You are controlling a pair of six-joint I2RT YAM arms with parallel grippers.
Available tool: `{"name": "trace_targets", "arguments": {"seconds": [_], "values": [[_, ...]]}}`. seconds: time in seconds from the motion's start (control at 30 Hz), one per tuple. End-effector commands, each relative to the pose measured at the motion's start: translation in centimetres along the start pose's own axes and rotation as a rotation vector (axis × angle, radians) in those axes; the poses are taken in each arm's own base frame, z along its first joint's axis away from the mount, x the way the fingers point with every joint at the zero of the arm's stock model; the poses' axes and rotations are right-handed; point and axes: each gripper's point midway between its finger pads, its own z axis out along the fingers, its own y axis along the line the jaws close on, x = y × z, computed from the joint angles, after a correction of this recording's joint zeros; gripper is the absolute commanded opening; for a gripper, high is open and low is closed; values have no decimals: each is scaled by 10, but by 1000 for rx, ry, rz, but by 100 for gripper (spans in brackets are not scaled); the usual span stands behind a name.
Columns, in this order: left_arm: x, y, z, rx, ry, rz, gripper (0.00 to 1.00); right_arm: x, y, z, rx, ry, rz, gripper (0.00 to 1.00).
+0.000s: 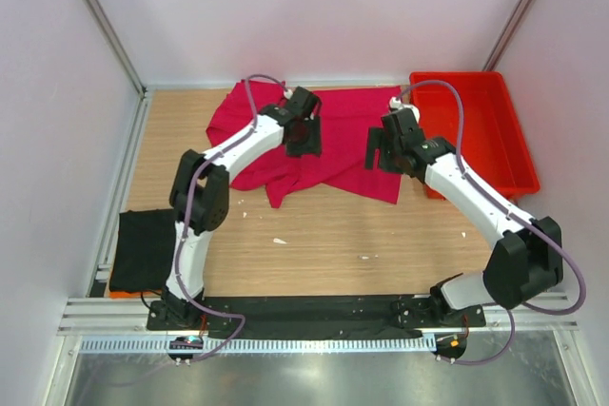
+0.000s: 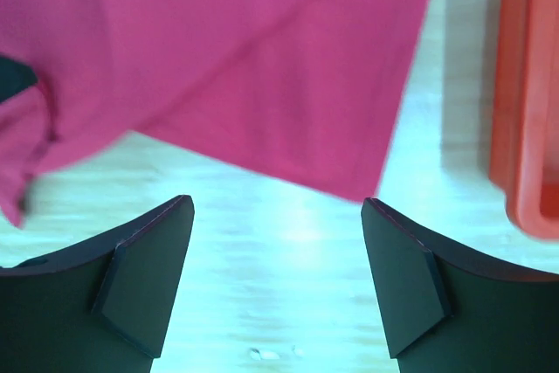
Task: Fold and stack the t-shirts
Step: Flatten the tshirt out
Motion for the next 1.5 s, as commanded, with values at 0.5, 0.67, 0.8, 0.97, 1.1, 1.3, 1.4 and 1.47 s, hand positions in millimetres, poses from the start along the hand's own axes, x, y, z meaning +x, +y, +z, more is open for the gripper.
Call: {"name": "trace_targets", "arguments": {"seconds": [0.5, 0.67, 0.8, 0.97, 1.1, 1.3, 1.4, 1.47], "values": [[21, 28, 21, -304, 15, 122, 58, 66, -34, -9, 10, 47, 47, 87], [15, 28, 30, -309, 13, 137, 59, 74, -35, -5, 12, 72, 56, 87], [12, 30, 39, -315, 31, 144, 53, 75, -40, -5, 32, 75, 68, 86], [11, 39, 44, -341, 47, 142, 49, 82, -54, -3, 75, 93, 87, 81], [13, 45, 44, -353, 58, 149, 48, 83, -59, 1, 83, 104, 102, 75], [12, 45, 45, -337, 61, 152, 28, 88, -52, 17, 66, 140, 107, 63], [3, 44, 32, -338, 34, 161, 7, 87, -49, 26, 66, 154, 113, 46], [1, 48, 20, -355, 27, 173, 0, 85, -45, 30, 58, 149, 124, 39]]}}
